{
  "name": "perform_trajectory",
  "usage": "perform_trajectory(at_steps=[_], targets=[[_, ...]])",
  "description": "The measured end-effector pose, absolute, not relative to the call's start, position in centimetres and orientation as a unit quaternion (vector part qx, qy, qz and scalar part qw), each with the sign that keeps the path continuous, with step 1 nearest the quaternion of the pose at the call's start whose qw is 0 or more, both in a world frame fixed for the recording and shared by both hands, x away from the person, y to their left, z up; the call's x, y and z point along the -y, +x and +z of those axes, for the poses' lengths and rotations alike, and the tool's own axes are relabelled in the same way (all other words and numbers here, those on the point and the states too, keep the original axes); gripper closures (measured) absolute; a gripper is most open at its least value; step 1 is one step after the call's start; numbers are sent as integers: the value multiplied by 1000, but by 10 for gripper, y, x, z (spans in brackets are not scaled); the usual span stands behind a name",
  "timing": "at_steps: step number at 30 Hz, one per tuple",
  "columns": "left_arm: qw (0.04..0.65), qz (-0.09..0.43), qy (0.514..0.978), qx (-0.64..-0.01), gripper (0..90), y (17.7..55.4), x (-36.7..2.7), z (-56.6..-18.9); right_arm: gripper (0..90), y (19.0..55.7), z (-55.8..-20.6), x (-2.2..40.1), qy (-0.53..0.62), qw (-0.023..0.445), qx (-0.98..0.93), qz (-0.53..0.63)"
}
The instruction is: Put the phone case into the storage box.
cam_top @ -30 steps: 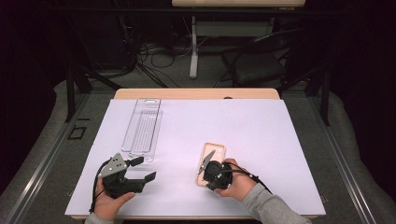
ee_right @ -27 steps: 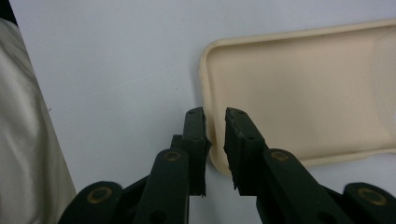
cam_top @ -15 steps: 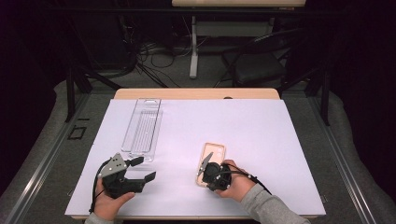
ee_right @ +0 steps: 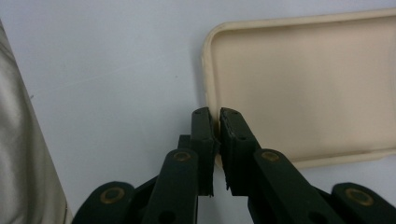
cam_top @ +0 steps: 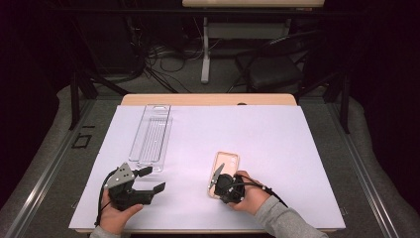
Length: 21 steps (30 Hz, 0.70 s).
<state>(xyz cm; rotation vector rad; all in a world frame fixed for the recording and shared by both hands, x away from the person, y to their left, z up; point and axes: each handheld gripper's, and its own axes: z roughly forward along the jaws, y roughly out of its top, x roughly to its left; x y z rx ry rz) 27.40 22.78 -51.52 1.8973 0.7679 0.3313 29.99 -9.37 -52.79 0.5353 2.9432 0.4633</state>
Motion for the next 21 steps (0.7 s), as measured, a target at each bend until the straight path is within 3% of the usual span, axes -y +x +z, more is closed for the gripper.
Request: perform_trajectory(at_steps=[21], targets=[[508, 137, 788, -319, 237, 274, -228, -516, 852, 301, -529, 94, 165, 57, -973, 149]])
